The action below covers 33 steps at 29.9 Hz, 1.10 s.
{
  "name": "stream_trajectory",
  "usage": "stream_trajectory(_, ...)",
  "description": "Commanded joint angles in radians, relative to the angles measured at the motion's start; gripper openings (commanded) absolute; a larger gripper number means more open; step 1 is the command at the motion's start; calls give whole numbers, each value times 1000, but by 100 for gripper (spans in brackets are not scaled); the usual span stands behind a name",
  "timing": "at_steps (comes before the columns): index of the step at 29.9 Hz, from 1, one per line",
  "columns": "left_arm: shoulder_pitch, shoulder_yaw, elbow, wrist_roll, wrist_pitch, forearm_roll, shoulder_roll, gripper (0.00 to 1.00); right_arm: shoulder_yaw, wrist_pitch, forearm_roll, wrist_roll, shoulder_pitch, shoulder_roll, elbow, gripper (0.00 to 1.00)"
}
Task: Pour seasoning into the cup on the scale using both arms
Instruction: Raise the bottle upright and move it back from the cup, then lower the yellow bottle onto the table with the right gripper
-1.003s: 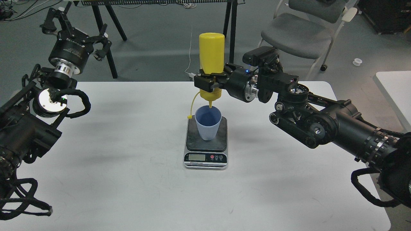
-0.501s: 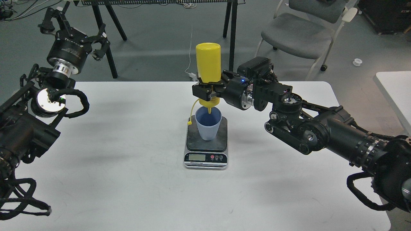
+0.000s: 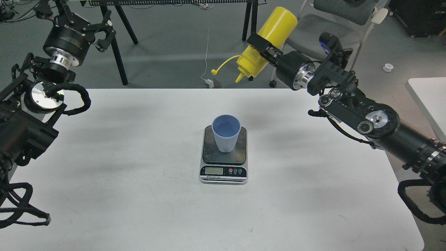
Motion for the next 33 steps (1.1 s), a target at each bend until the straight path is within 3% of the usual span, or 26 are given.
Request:
stream_trajectory(1, -5, 1, 2, 4, 0, 1, 0, 99, 6, 62, 300, 0, -6, -75, 0, 37)
stream_trajectory(10, 9, 1, 2, 2, 0, 0, -10, 100, 123, 324, 852, -14, -151, -201, -13, 38)
stream_trajectory(17, 32, 2, 0, 2, 0, 1, -18, 99, 261, 483, 1110, -15, -367, -189, -8, 39)
stream_trajectory(22, 47, 4, 0, 4, 0, 1, -16, 99, 290, 483, 1270, -17, -503, -160, -11, 41)
stream_trajectory(33, 46, 45, -3, 2, 0, 1, -18, 99, 302, 483, 1282, -8, -622, 50, -22, 41)
